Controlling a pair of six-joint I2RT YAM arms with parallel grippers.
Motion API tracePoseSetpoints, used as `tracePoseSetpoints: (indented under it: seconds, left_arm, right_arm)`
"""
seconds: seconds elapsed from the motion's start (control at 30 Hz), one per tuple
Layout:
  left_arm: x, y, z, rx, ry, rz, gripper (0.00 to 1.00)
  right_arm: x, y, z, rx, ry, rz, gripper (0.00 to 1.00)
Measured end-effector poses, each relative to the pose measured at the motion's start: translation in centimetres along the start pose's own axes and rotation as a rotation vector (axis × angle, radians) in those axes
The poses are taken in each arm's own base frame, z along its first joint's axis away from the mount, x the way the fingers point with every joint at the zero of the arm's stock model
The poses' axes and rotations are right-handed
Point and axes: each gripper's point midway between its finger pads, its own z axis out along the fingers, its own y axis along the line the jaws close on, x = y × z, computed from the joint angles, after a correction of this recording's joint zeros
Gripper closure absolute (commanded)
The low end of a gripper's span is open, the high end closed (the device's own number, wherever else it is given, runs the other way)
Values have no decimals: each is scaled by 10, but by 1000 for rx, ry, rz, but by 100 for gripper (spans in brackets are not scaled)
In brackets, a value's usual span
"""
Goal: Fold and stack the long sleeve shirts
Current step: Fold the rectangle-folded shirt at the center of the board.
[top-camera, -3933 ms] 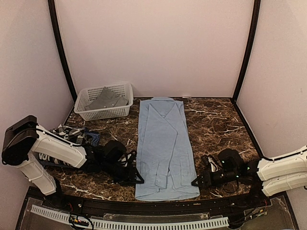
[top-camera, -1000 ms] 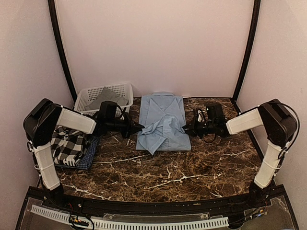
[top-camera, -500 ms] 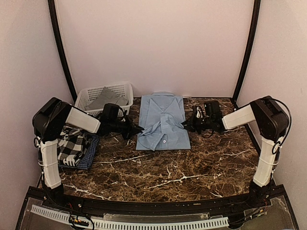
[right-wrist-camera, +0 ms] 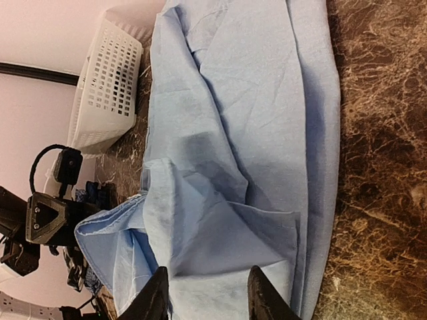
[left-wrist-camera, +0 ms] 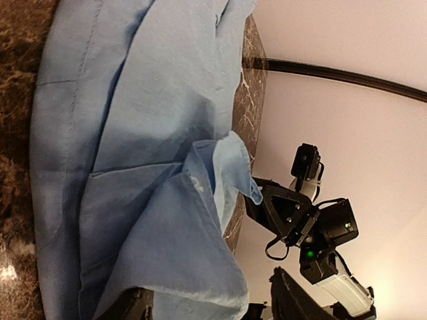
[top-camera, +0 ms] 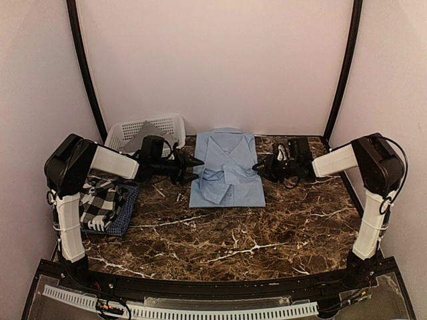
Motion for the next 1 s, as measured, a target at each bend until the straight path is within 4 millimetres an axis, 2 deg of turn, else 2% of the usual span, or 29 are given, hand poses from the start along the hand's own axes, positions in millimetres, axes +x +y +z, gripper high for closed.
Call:
tracePoseSetpoints:
  seconds: [0.17, 0.3, 0.43, 0.67, 0.83, 1.0]
  left_arm:
    - [-3, -6, -1, 11, 5, 49, 30]
    - [-2, -3, -2, -3, 17, 71, 29]
    - [-5, -9, -2, -4, 17, 97, 28]
    - [-13, -23, -1, -2, 20, 153, 28]
    - [-16, -23, -1, -38, 15, 187, 31]
    - [-16, -5, -2, -114, 10, 199, 52]
  right_arm:
    - [-10, 7, -12, 24, -38, -36, 55]
    - [-21, 23, -26, 29, -83, -97, 55]
    - [-19, 37, -30, 37, -93, -164, 57]
    - [29, 55, -9, 63, 22, -271, 62]
    - [39, 78, 18, 70, 60, -367, 66]
    - [37, 83, 52, 100, 83, -423, 71]
